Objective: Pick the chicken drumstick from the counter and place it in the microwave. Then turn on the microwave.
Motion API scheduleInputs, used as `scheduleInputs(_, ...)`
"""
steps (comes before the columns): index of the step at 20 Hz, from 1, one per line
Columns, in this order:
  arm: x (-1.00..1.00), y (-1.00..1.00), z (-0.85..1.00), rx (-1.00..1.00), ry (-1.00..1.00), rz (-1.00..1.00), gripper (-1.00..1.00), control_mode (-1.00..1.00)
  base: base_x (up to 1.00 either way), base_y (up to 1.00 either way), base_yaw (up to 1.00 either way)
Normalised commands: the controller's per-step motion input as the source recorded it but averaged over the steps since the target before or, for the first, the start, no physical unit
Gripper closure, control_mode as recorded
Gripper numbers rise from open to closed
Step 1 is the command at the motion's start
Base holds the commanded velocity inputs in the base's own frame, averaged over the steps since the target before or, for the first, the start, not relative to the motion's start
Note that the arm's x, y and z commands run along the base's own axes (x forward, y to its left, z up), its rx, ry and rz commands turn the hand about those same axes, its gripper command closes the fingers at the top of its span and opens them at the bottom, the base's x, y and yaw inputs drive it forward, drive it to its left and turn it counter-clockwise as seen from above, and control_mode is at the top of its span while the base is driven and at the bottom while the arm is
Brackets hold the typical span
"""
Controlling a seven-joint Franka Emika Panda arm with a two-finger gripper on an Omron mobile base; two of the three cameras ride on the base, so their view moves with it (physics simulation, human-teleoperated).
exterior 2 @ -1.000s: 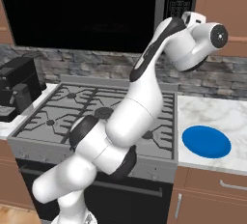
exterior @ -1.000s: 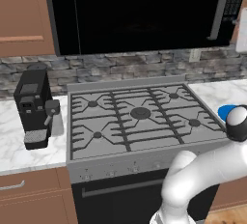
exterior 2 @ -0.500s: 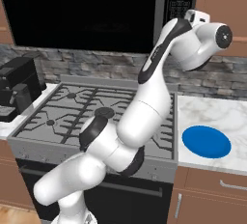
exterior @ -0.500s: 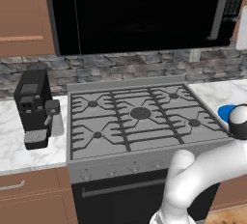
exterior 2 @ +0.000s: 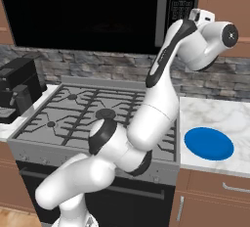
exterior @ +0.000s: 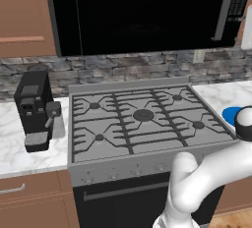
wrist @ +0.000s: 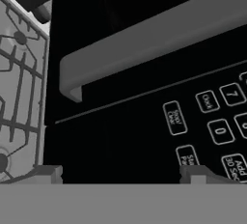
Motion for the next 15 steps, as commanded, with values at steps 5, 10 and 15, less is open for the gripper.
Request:
scheduleInputs(5, 0.11, 0.00, 0.00, 0.00, 0.00, 0.00, -1.00, -1.00, 0.00, 0.00, 0.00)
scheduleInputs(10, 0.05, 0.00, 0.00, 0.00, 0.00, 0.00, -1.00, -1.00, 0.00, 0.00, 0.00)
scheduleInputs(15, -0.04, 0.02, 0.00, 0.00, 0.00, 0.00, -1.00, -1.00, 0.00, 0.00, 0.00)
